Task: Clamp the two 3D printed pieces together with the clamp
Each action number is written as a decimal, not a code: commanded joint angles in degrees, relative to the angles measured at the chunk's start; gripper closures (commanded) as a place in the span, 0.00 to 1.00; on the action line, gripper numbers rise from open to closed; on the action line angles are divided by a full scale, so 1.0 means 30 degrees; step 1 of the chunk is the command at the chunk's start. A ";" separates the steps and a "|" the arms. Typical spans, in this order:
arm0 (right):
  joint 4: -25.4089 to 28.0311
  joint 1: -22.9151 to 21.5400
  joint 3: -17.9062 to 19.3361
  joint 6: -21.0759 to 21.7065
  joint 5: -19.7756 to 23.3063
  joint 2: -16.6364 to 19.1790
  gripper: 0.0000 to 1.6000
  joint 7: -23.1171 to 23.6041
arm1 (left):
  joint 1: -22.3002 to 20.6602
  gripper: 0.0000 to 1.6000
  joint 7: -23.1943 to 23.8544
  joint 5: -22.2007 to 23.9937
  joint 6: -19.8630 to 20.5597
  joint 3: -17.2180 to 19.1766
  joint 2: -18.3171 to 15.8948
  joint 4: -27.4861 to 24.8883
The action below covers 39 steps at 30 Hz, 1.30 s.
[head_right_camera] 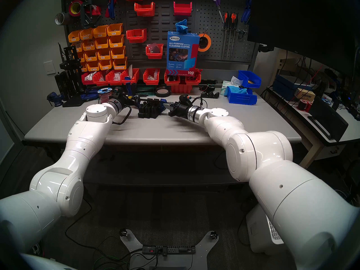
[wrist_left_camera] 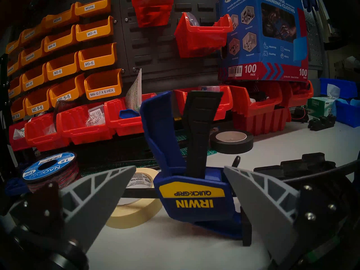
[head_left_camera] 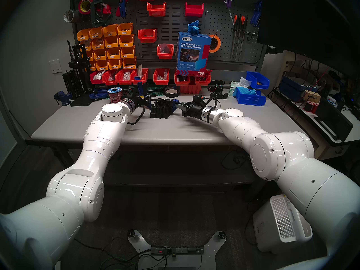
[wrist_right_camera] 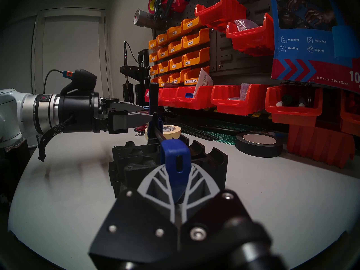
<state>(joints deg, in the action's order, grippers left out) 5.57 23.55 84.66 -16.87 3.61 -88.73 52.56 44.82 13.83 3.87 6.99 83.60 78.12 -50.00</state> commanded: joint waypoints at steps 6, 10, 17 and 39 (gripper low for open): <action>0.0570 -0.0734 0.0070 -0.0086 0.0064 -0.0067 1.00 -0.0046 | -0.1611 0.00 0.0638 -0.0128 -0.0723 -0.0148 -0.0200 -0.0035; 0.0570 -0.0734 0.0074 -0.0085 0.0060 -0.0067 1.00 -0.0045 | -0.1774 0.00 0.0872 -0.0174 -0.0792 -0.0275 -0.0241 0.0259; 0.0572 -0.0732 0.0079 -0.0084 0.0059 -0.0067 1.00 -0.0045 | -0.2059 0.00 0.1236 -0.0322 -0.0971 -0.0589 -0.0342 0.0795; 0.0578 -0.0726 0.0091 -0.0073 0.0057 -0.0067 1.00 -0.0047 | -0.3002 0.00 0.2048 -0.0403 -0.1634 -0.0731 -0.0426 0.1648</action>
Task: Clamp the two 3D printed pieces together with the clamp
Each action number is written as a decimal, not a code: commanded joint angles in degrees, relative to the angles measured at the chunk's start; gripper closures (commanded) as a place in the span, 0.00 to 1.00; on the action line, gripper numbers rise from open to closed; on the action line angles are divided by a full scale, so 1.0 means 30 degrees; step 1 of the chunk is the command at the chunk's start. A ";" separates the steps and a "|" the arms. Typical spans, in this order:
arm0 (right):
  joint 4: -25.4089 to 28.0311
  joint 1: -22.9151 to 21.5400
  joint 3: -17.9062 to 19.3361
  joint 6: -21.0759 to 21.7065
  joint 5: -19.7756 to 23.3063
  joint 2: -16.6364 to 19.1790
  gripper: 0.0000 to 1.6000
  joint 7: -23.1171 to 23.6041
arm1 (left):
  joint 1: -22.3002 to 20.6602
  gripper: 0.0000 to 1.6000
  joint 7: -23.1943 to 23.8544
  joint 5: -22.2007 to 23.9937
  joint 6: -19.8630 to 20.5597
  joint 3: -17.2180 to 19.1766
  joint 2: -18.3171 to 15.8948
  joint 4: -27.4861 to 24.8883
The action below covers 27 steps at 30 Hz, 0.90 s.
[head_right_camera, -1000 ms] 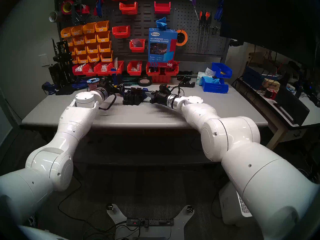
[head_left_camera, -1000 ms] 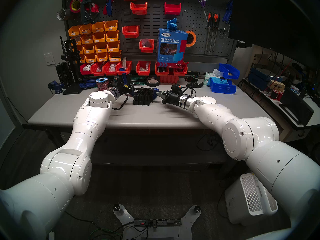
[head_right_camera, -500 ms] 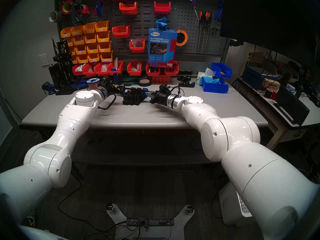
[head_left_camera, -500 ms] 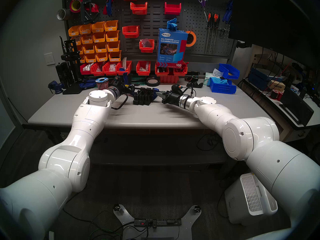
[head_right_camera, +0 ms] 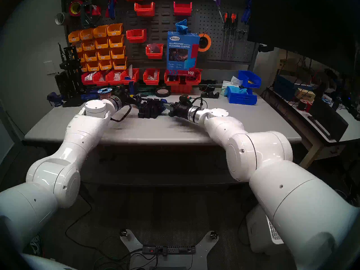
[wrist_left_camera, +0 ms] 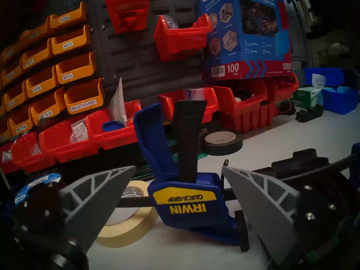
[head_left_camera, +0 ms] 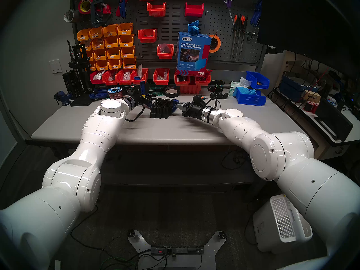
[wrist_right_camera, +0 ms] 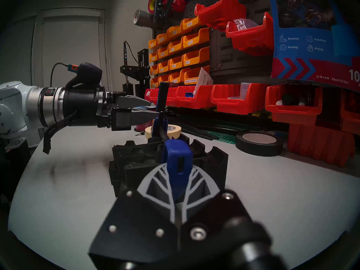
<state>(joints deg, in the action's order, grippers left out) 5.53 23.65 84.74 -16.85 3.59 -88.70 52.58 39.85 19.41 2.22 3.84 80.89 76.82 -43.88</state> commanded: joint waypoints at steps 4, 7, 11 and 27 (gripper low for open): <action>0.0592 -0.0758 0.0069 -0.0076 0.0062 -0.0076 1.00 -0.0051 | -0.1400 0.00 0.0347 0.0161 -0.0705 0.0228 -0.0001 -0.0282; 0.0593 -0.0759 0.0072 -0.0077 0.0062 -0.0076 1.00 -0.0049 | -0.1435 0.00 0.0479 0.0174 -0.0806 0.0259 -0.0007 -0.0202; 0.0593 -0.0759 0.0074 -0.0077 0.0063 -0.0076 1.00 -0.0037 | -0.1484 0.00 0.0623 0.0178 -0.0904 0.0282 -0.0003 -0.0112; 0.0598 -0.0762 0.0083 -0.0074 0.0062 -0.0076 1.00 -0.0021 | -0.1565 0.00 0.1087 0.0081 -0.1284 0.0296 -0.0067 0.0623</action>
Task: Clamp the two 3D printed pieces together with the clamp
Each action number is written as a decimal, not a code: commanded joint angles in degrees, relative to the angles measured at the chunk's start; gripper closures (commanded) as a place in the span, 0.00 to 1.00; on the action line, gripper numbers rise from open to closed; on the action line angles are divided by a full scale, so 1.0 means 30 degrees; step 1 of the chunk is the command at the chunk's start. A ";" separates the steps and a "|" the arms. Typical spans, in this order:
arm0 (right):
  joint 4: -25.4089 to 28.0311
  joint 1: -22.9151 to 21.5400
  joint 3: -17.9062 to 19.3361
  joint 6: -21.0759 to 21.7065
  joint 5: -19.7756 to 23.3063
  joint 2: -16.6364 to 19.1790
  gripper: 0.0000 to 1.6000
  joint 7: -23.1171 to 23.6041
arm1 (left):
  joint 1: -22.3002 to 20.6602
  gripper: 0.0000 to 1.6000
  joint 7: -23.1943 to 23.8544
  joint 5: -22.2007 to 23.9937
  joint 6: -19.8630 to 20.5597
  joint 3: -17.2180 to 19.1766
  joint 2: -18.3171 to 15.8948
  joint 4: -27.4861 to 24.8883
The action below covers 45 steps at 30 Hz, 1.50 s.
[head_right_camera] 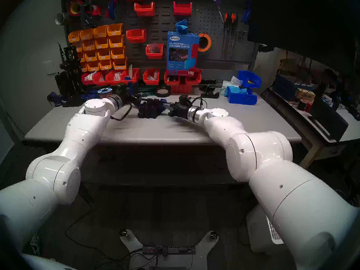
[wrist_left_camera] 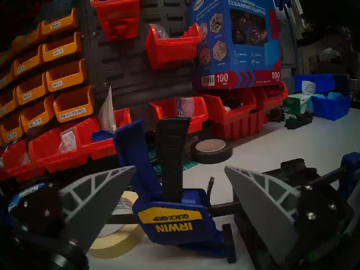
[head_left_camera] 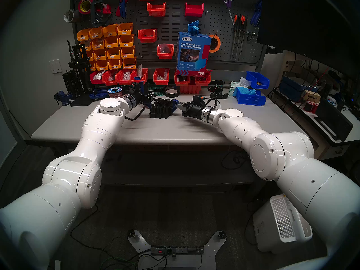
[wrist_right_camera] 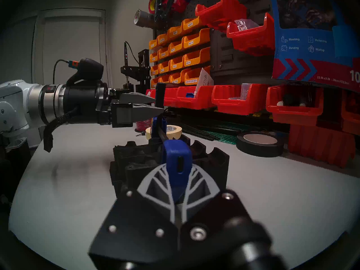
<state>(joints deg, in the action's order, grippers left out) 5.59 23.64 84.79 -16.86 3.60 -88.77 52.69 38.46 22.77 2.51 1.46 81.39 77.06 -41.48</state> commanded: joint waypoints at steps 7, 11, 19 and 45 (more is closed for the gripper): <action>0.0577 -0.0759 0.0067 -0.0071 0.0061 -0.0054 1.00 -0.0062 | -0.1144 0.00 -0.0066 -0.0086 -0.0578 0.0091 -0.0140 0.0320; 0.0576 -0.0759 0.0068 -0.0072 0.0060 -0.0054 1.00 -0.0068 | -0.1171 0.00 -0.0146 -0.0111 -0.0625 0.0083 -0.0143 0.0605; 0.0574 -0.0757 0.0069 -0.0074 0.0059 -0.0055 1.00 -0.0072 | -0.1275 0.00 -0.0424 -0.0124 -0.0757 0.0026 -0.0089 0.1001; 0.0567 -0.0755 0.0091 -0.0079 0.0057 -0.0062 1.00 -0.0096 | -0.1739 0.00 -0.0699 -0.0095 -0.1463 0.0055 -0.0073 0.1797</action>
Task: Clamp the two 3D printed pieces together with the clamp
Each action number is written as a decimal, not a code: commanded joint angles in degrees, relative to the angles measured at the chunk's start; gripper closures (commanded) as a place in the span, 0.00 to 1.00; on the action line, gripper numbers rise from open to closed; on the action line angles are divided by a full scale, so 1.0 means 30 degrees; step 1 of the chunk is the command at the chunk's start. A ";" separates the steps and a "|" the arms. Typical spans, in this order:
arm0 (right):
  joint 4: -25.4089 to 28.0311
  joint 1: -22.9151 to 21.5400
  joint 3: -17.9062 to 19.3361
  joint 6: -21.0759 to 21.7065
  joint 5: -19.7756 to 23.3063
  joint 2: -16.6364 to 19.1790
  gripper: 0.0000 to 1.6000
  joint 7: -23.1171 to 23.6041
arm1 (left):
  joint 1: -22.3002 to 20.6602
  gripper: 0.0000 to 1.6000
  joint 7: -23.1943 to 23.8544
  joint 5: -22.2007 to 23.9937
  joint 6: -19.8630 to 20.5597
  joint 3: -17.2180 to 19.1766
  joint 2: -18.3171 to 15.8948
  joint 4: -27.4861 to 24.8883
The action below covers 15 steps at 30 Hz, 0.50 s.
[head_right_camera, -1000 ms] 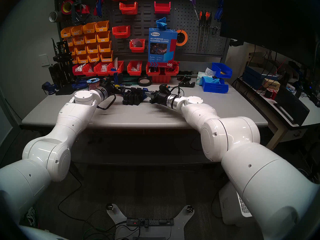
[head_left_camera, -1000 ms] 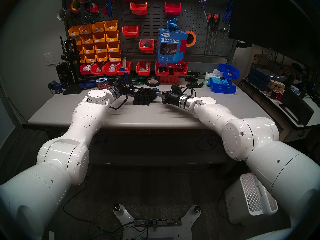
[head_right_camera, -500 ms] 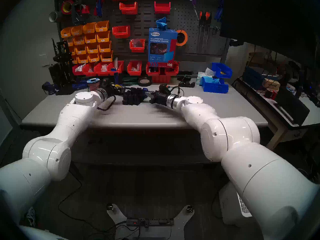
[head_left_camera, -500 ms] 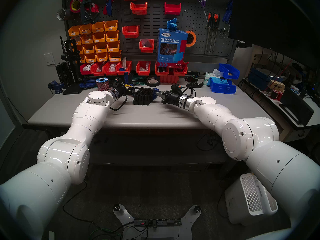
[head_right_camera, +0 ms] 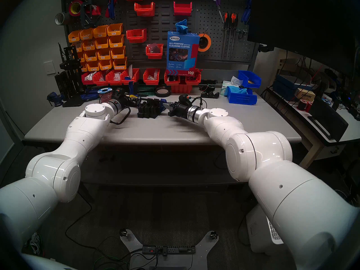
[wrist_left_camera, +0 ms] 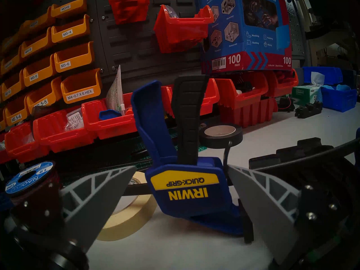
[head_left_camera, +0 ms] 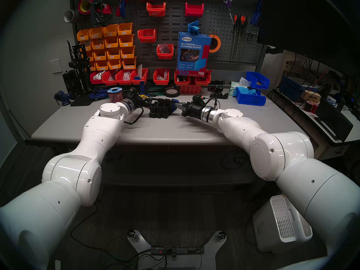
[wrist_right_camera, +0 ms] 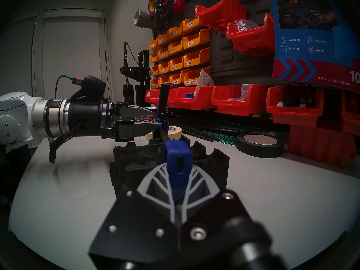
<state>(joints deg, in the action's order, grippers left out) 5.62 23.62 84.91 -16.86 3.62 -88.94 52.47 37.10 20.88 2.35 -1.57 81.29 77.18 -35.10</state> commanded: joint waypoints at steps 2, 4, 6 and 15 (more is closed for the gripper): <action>0.0557 -0.0749 0.0056 -0.0080 0.0050 -0.0008 1.00 -0.0020 | -0.1359 0.00 -0.0051 -0.0032 -0.0496 0.0096 -0.0123 -0.0315; 0.0556 -0.0748 0.0058 -0.0081 0.0050 -0.0009 1.00 -0.0020 | -0.1416 0.00 -0.0041 -0.0026 -0.0525 0.0099 -0.0125 -0.0297; 0.0555 -0.0748 0.0060 -0.0081 0.0050 -0.0009 1.00 -0.0019 | -0.1476 0.00 -0.0028 -0.0024 -0.0556 0.0096 -0.0125 -0.0268; 0.0553 -0.0747 0.0070 -0.0084 0.0050 -0.0013 1.00 -0.0012 | -0.1652 0.00 0.0062 -0.0040 -0.0676 0.0035 -0.0079 -0.0150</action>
<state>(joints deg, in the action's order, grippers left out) 5.64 23.62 84.95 -16.87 3.62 -89.10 52.45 36.37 21.01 2.33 -2.23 81.22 77.14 -34.08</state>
